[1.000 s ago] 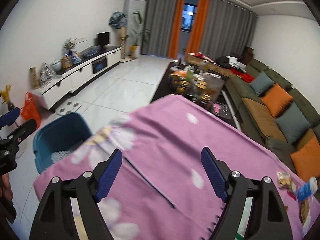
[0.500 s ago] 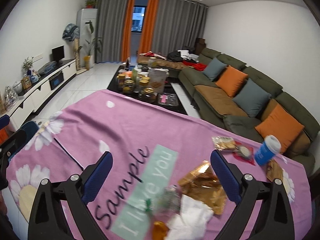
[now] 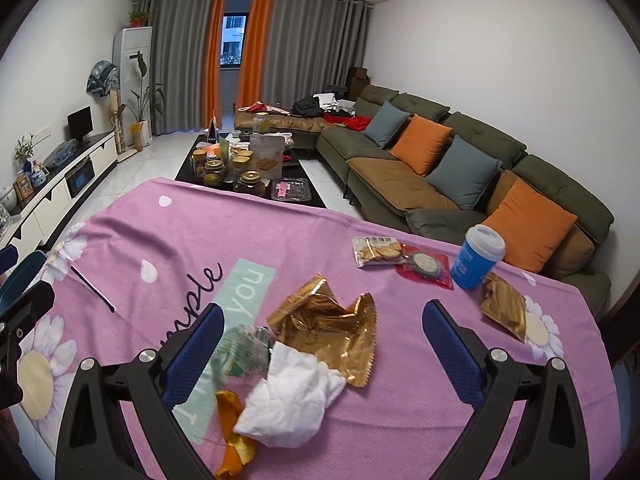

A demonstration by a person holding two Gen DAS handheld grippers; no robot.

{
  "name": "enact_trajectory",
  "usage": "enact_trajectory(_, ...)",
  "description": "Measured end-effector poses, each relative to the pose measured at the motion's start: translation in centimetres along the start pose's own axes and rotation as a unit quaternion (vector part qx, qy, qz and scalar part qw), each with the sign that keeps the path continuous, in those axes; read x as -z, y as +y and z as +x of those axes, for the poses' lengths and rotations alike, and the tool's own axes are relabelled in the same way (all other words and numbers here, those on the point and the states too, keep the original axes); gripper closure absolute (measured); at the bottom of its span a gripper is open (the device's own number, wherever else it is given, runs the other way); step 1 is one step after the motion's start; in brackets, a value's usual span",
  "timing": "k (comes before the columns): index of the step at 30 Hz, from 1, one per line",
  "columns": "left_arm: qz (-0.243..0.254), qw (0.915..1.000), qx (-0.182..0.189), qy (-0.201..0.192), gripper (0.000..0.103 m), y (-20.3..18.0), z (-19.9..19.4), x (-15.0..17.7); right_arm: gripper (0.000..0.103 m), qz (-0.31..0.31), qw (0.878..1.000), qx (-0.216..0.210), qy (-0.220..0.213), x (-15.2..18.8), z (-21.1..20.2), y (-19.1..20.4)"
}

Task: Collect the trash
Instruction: 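Move both grippers back over the trash on the table, then grasp a clear plastic piece with the left gripper while the right grasps a white tissue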

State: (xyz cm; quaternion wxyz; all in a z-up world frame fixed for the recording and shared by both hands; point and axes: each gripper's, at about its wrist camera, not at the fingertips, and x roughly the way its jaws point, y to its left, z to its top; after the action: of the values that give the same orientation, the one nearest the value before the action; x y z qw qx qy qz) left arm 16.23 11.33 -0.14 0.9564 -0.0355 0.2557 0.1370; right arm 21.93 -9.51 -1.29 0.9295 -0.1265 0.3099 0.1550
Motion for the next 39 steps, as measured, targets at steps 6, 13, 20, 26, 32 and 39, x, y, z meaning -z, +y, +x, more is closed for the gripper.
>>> enact_trajectory(6, 0.008, 0.9997, 0.021, -0.004, 0.006, -0.8, -1.3, 0.2, 0.007, 0.012, 1.0, 0.01, -0.002, 1.0, -1.2, -1.6)
enact_trajectory(13, 0.018, 0.9982, 0.056, -0.008, 0.006, -2.9, -3.2, 0.8, 0.007, 0.04, 0.999, 0.009, -0.01, 3.0, -3.1, -3.9)
enact_trajectory(20, 0.034, 0.9953, 0.09, 0.003, 0.006, -5.9, -3.5, 2.3, 0.007, 0.068, 0.997, -0.001, -0.02, 4.9, -5.0, -6.2)
enact_trajectory(26, 0.044, 0.9925, 0.113, 0.015, 0.006, -7.5, -2.8, 3.3, 0.007, 0.084, 0.995, -0.043, -0.028, 6.0, -5.8, -7.1)
enact_trajectory(32, 0.031, 0.9918, 0.119, 0.032, 0.006, -7.2, -0.1, 2.5, 0.012, 0.073, 0.992, -0.098, -0.016, 7.0, -4.3, -6.3)
enact_trajectory(39, 0.041, 0.9877, 0.129, 0.078, 0.017, -8.6, 5.2, 1.0, 0.026, 0.078, 0.985, -0.153, 0.021, 7.5, -1.0, -5.3)
